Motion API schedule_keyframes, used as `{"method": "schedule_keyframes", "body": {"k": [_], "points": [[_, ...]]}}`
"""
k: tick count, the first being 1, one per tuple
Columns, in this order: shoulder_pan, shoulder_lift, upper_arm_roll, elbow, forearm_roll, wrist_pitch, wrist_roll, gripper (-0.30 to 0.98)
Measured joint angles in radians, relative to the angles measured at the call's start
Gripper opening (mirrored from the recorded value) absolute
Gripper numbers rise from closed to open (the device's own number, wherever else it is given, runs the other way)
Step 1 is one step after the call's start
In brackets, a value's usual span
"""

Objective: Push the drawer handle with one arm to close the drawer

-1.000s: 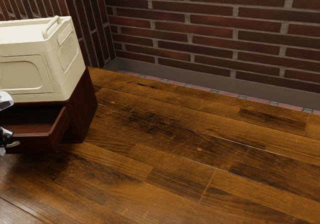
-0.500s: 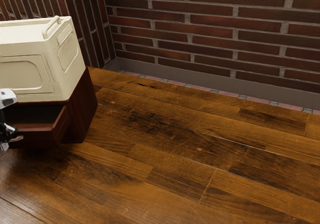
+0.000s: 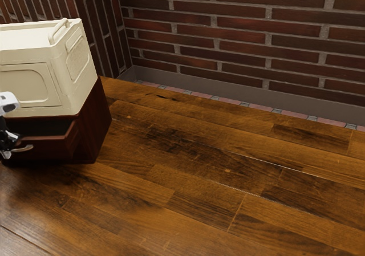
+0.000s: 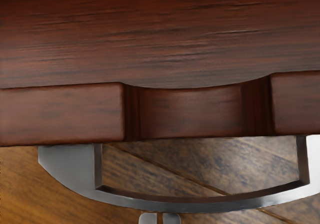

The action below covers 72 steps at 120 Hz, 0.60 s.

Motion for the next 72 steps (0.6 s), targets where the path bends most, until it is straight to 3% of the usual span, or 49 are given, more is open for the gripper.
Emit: {"method": "schedule_keyframes", "body": {"k": [72], "points": [[0.021,0.111,0.002,0.054,-0.009,0.202,0.002,-0.10]]}}
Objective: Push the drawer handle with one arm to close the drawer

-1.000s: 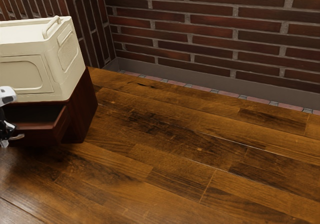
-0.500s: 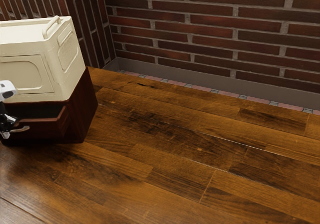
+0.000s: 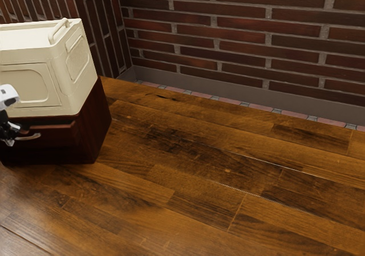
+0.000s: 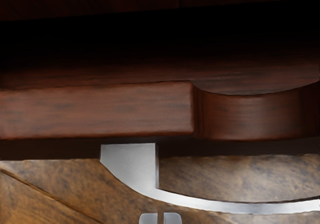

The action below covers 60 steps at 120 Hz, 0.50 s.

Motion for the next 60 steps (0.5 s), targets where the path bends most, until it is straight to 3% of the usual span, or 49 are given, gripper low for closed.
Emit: {"method": "schedule_keyframes", "body": {"k": [60], "points": [[0.001,0.098,-0.001,0.087,-0.035,0.060,0.002,-0.10]]}}
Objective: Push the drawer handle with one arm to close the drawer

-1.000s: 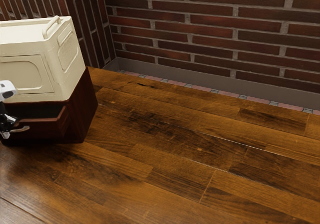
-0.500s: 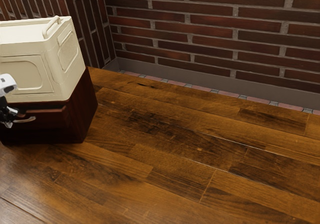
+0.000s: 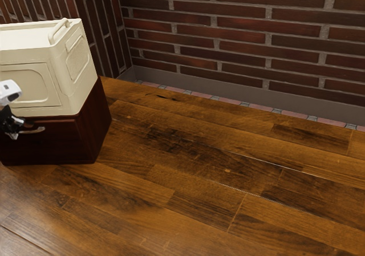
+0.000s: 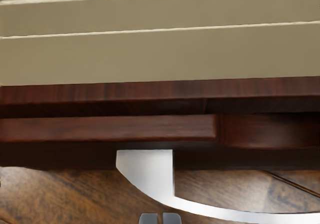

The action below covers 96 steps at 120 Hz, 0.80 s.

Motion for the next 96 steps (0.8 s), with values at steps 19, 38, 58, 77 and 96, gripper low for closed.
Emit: {"method": "schedule_keyframes", "body": {"k": [19,38,58,77,96], "points": [[0.000,0.015,-0.002,0.018,-0.002,0.008,0.001,-0.10],[0.015,0.018,-0.004,0.023,-0.005,0.011,0.000,-0.10],[0.015,-0.036,-0.022,0.022,-0.011,-0.051,-0.007,-0.10],[0.005,-0.203,-0.028,-0.014,-0.033,-0.321,-0.029,0.01],[0.009,-0.342,-0.050,-0.072,-0.066,-0.564,-0.046,0.34]]}}
